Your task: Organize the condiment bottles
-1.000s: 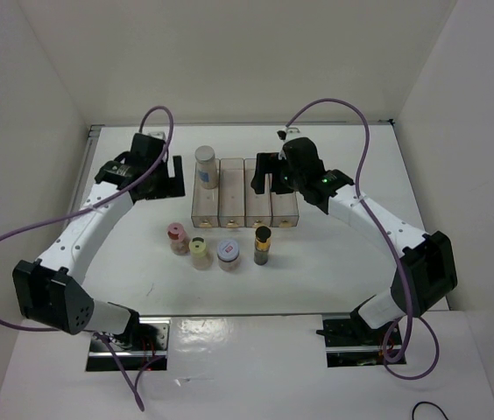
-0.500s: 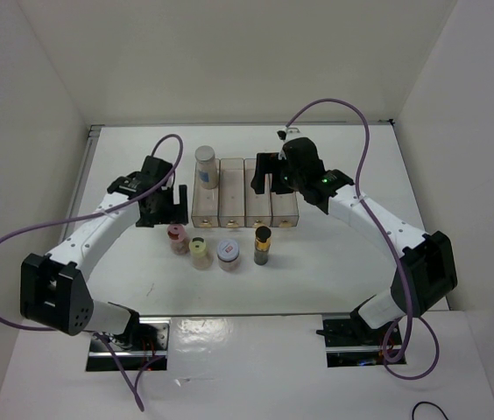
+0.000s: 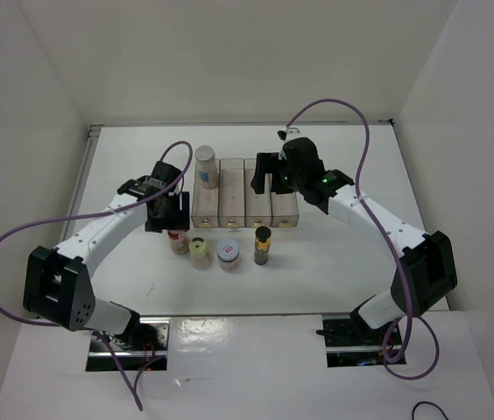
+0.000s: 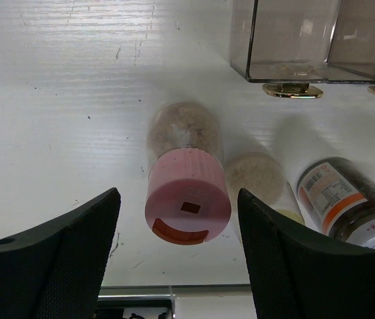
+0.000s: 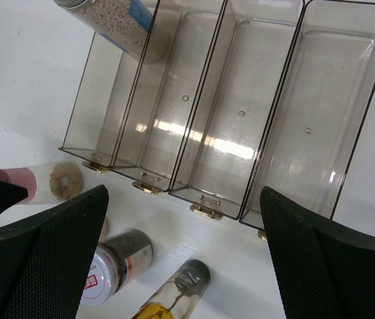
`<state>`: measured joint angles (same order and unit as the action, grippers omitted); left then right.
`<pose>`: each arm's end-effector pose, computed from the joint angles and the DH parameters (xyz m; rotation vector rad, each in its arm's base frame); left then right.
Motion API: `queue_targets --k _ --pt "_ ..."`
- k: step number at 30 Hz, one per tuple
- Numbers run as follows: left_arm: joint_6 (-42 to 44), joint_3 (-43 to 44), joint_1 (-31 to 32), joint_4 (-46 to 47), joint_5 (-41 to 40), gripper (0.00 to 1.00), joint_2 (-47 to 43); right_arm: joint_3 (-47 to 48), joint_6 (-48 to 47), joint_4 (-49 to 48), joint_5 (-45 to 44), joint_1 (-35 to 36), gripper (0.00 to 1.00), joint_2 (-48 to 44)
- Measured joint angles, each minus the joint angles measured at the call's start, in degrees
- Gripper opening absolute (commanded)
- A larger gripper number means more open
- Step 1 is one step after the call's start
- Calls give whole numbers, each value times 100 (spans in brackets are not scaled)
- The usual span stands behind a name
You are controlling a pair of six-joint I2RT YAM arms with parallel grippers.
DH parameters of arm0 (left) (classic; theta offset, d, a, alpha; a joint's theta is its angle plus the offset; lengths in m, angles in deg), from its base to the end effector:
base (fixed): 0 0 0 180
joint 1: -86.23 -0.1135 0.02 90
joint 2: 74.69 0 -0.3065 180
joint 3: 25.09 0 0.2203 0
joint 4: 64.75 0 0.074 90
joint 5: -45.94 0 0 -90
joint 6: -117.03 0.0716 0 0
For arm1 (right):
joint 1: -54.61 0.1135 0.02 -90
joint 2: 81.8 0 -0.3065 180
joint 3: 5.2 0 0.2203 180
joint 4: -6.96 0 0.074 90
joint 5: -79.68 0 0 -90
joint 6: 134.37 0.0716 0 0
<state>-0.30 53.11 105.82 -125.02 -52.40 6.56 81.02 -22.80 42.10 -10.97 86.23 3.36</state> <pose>0.2469 -0.0769 0.2753 -0.2252 2.6478 -0.0731 0.2857 0.1749 0.3414 -0.1871 2.2045 0.5145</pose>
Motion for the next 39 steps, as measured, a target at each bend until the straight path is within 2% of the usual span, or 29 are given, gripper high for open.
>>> queue_targets --k 10,17,21,30,39 --pt "9 0 0 17 -37 46 37 0 4 0 -2 0 99 2" --pt "9 164 0 -203 -39 32 39 0 2 0 -24 0 99 2" --pt "68 730 0 -579 -118 30 39 2 2 0 -68 0 99 2" --pt "479 2909 214 -1084 -63 30 214 2 48 7 -422 -59 99 2" --pt "756 4557 538 -968 127 33 1679 -466 160 4 -459 -791 99 -146"
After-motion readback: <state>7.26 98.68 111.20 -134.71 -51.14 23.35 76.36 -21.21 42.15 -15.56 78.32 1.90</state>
